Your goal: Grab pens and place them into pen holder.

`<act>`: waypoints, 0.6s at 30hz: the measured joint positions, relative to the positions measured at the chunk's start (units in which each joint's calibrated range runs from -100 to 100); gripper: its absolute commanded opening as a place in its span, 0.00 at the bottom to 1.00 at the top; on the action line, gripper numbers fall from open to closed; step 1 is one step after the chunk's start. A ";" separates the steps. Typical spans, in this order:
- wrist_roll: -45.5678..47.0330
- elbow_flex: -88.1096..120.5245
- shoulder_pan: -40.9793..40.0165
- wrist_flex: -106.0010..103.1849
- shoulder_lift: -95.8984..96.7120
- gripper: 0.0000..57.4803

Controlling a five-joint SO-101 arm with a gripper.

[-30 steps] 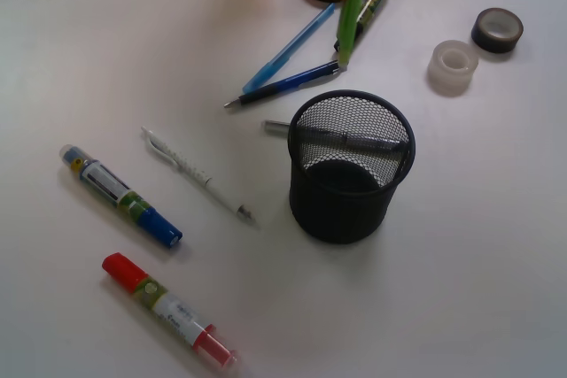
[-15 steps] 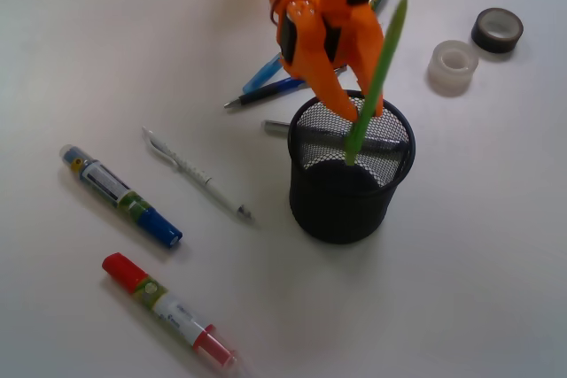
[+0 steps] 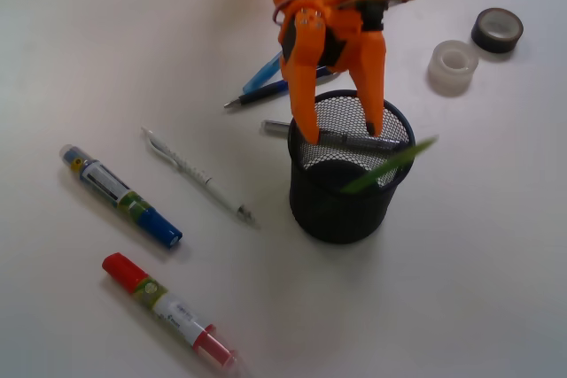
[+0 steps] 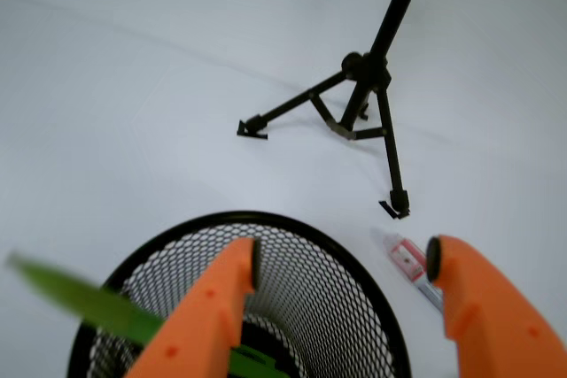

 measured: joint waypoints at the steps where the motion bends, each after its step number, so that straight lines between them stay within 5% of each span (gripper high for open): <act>1: 0.34 0.00 0.00 5.27 -3.14 0.38; 10: -3.22 2.16 2.07 51.23 -28.05 0.38; 18: -14.70 16.08 -1.11 66.78 -38.41 0.38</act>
